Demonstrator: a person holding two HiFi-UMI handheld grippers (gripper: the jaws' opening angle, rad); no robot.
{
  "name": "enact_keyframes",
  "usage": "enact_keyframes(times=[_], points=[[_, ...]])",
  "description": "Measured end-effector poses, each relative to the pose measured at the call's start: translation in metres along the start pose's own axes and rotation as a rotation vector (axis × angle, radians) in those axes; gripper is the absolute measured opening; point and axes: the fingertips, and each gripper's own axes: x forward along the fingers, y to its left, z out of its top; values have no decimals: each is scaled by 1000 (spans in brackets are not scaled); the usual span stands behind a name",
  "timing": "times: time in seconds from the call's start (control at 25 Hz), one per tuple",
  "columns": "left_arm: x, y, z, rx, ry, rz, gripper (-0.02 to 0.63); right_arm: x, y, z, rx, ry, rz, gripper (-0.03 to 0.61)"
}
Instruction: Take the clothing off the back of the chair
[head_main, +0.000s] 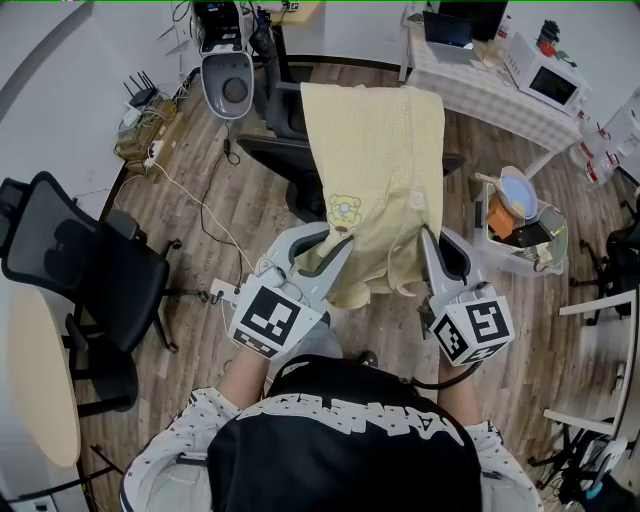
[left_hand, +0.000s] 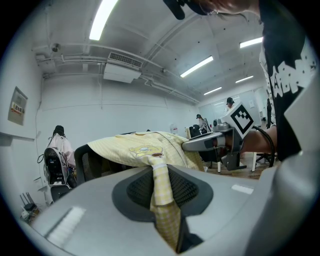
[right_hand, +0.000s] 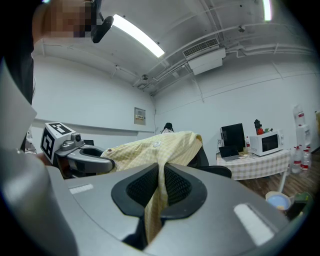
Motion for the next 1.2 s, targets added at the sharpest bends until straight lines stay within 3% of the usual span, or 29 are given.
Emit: enact_keyframes(times=[1.2], points=[[-2, -17, 2, 5, 2, -9, 66, -16, -2, -1, -1, -2, -1, 41]])
